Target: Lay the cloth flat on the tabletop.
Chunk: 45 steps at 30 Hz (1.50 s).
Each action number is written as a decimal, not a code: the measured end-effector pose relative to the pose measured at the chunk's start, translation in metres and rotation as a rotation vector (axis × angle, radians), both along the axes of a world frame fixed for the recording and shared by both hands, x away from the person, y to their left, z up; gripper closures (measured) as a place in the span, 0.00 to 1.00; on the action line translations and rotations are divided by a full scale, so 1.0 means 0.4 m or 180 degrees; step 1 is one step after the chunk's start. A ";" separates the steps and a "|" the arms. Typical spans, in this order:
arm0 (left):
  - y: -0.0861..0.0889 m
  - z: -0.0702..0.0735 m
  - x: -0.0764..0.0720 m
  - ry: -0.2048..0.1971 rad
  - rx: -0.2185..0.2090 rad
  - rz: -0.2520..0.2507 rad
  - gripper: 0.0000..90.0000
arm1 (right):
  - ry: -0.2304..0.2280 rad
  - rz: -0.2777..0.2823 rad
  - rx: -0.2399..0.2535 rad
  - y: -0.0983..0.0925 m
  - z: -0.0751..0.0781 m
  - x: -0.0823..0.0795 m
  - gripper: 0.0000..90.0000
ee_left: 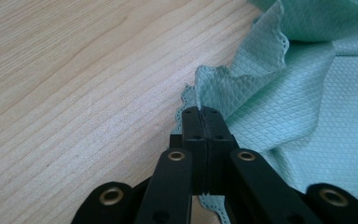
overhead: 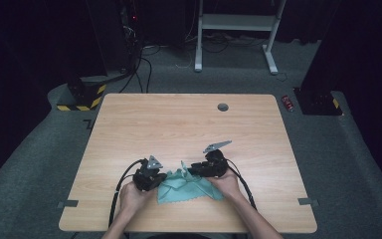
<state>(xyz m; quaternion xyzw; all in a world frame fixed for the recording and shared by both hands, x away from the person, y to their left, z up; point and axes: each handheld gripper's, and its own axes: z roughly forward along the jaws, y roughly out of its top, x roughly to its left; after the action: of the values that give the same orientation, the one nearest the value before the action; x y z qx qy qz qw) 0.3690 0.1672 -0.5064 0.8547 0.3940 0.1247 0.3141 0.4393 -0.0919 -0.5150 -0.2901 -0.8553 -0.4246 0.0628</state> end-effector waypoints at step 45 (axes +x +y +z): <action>0.028 0.051 0.042 -0.0188 -0.0330 0.0189 1.00 | -0.0554 -0.0405 -0.0514 -0.053 0.043 -0.034 1.00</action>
<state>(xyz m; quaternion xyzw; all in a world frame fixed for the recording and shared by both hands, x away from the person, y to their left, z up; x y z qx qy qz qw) 0.3858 0.1785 -0.4859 0.8212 0.4156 0.1385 0.3656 0.4258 -0.1130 -0.4977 -0.3098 -0.8689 -0.3811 -0.0623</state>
